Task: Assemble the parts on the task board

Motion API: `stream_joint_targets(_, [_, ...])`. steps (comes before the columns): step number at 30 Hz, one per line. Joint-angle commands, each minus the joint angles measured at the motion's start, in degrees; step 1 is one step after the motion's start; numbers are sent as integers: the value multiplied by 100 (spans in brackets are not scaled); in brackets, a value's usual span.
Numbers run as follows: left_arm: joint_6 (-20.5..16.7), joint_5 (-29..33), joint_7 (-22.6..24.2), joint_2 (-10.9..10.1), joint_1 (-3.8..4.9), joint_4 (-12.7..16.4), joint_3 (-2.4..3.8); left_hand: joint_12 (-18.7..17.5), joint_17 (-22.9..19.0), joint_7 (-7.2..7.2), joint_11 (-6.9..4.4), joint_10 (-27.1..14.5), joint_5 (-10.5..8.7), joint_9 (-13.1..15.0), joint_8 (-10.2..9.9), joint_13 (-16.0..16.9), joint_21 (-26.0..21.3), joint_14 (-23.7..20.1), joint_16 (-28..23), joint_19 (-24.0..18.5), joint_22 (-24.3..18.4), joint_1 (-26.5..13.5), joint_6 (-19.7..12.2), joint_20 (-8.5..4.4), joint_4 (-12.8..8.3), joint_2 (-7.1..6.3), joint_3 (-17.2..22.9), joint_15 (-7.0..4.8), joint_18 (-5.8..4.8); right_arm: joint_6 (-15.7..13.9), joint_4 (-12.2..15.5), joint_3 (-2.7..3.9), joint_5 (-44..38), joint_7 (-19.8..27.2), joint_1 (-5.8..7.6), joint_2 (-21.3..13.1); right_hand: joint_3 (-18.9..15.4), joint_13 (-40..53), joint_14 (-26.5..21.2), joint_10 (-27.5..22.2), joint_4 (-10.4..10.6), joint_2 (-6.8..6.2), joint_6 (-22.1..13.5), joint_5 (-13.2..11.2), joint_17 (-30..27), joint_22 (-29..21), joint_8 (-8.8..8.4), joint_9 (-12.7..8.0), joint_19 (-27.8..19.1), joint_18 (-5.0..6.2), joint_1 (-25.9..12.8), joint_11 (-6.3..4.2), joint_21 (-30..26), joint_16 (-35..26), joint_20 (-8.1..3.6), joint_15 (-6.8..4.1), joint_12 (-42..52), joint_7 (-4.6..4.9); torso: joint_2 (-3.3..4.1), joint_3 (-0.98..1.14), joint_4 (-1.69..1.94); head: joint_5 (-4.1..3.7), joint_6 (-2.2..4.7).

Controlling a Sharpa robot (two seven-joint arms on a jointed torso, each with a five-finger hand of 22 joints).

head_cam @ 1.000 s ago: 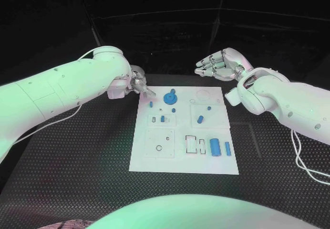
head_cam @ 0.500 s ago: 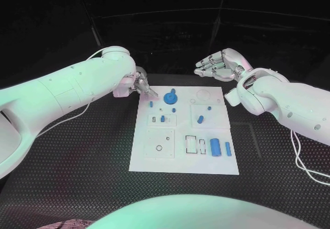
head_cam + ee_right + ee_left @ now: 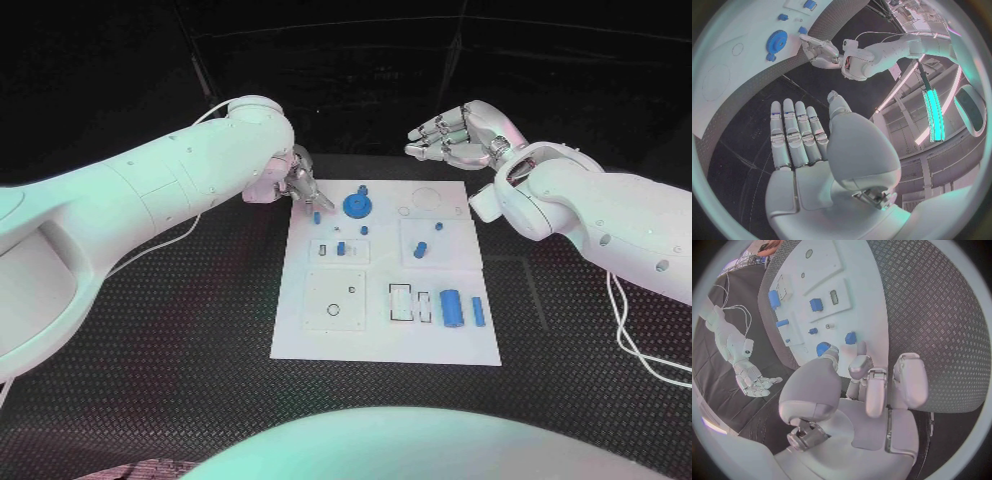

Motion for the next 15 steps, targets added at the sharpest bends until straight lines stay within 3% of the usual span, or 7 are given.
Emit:
stream_joint_targets(1, [316, 30, -17, 36, 12, -60, 2, 26, 1510, -14, -11, 39, 16, -4, -27, 12, 37, 604, 18, 32, 135, 46, 63, -3, -11, 62, -46, 40, 69, 34, 5, 3, 19, 46, 9, 10, -25, -7, -1, -14, -3, 12, 29, 21, -8, -9, -32, 5, 47, 27, -43, 20, -20, -21, -5, -1, 35, 54, -1, 0, 13, 2, -15])
stream_joint_targets(15, [321, 98, -15, 88, -6, -156, 0, 26, 1510, -51, -44, 46, 27, 16, -19, 1, 39, 604, 18, 36, 149, 278, 176, -25, -105, 229, -43, 14, 68, 42, -4, 2, 19, 50, 9, 30, -25, -7, -1, -14, -3, 12, 29, 21, -8, -9, -32, 5, 47, 27, -43, 20, -20, -21, -5, -1, 35, 54, -7, 1, 14, 2, -28])
